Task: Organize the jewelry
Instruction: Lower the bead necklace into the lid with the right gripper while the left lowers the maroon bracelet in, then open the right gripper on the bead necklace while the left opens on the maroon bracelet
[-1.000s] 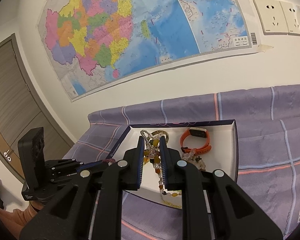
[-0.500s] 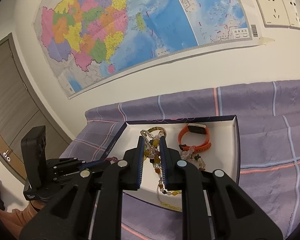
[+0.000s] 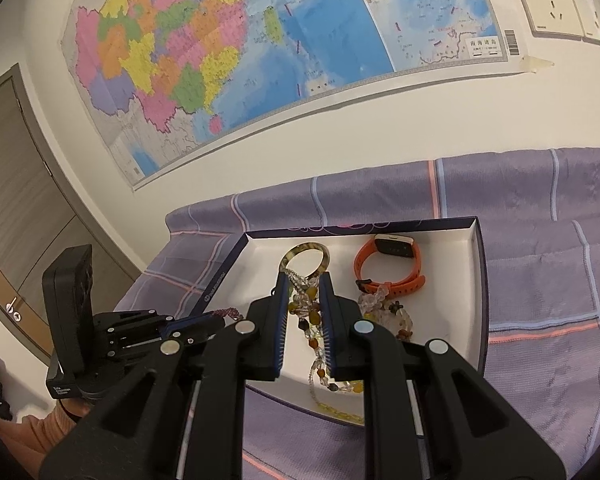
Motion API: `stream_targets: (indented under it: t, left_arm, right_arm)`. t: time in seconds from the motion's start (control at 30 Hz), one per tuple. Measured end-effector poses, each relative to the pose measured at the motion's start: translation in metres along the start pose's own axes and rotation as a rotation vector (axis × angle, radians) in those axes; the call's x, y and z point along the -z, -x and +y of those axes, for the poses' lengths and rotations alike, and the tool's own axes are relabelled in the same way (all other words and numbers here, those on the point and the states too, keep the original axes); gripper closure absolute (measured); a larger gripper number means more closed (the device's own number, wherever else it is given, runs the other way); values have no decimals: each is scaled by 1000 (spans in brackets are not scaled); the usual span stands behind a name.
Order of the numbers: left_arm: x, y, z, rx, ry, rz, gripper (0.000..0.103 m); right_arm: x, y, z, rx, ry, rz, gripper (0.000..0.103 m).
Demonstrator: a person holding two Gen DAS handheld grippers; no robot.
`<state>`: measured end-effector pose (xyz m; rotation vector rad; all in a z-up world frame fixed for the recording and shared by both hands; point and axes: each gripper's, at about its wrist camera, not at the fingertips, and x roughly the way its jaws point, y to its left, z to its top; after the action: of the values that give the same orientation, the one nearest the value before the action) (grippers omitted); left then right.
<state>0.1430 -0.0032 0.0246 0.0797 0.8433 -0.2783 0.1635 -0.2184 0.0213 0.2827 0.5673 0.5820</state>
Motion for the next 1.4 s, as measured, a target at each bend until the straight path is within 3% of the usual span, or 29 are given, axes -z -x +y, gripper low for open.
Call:
stream_targets:
  t: [1.4]
  left_arm:
    - [5,-35,9,-46,39,71,97]
  right_arm:
    - [21,-49,-25,55,-53,135,87]
